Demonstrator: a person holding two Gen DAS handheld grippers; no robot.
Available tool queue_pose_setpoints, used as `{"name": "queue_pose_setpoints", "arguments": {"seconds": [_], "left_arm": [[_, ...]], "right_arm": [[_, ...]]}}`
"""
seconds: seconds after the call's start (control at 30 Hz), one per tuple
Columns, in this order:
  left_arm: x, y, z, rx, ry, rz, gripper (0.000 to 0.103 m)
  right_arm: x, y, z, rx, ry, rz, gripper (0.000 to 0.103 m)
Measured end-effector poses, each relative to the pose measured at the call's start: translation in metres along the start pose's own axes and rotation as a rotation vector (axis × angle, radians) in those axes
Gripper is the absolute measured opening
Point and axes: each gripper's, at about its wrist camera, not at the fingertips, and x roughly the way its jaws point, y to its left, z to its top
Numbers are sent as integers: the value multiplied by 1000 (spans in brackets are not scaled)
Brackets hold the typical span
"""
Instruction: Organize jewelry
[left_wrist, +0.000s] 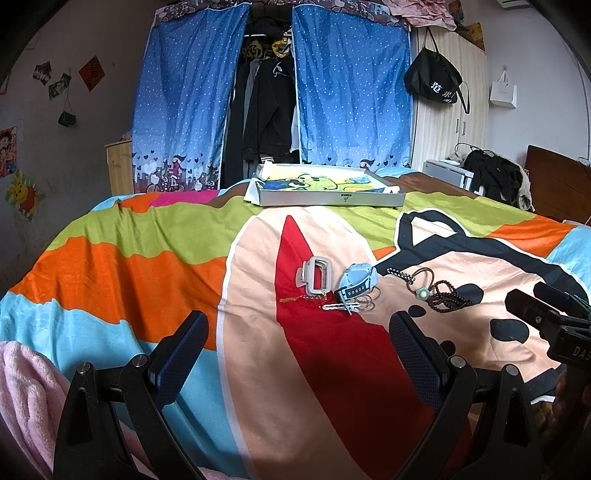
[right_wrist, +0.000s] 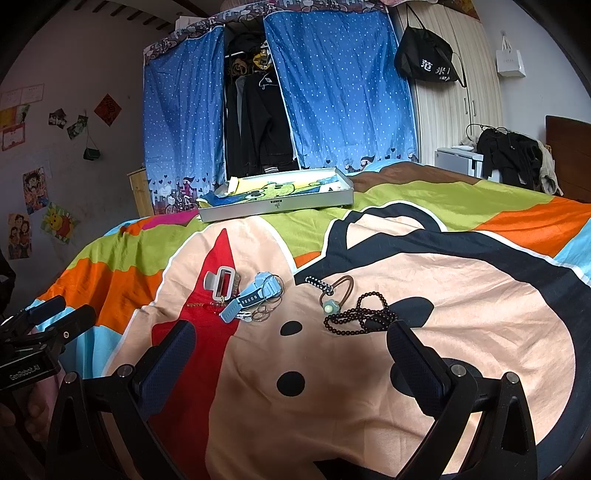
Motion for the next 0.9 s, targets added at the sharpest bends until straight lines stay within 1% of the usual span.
{"name": "queue_pose_setpoints", "arguments": {"seconds": [0.07,0.13,0.23,0.27,0.37,0.43,0.53,0.67,0.83,0.9], "left_arm": [[1,0,0,2,11,6,96],[5,0,0,7,38,28,96],[19,2,2,16,126,43,96],[25,5,3,8,164,33,96],[37,17,11,-26,230,7,96],[45,23,20,-30,253,-3,96],[59,29,32,-5,271,-17,96],[87,39,46,12,317,-48,96],[123,45,56,15,348,-74,96],[136,47,57,5,355,-95,96]], "right_arm": [[0,-3,0,4,4,0,103],[2,-4,-1,4,16,-8,103],[7,-7,0,17,40,-18,103],[11,-8,-1,24,50,-9,103],[20,-13,5,46,71,5,103],[27,-16,10,59,83,21,103],[43,-22,17,63,109,29,103],[66,-29,25,66,143,53,103],[94,-28,29,62,174,98,103],[105,-28,30,63,187,116,103]]}}
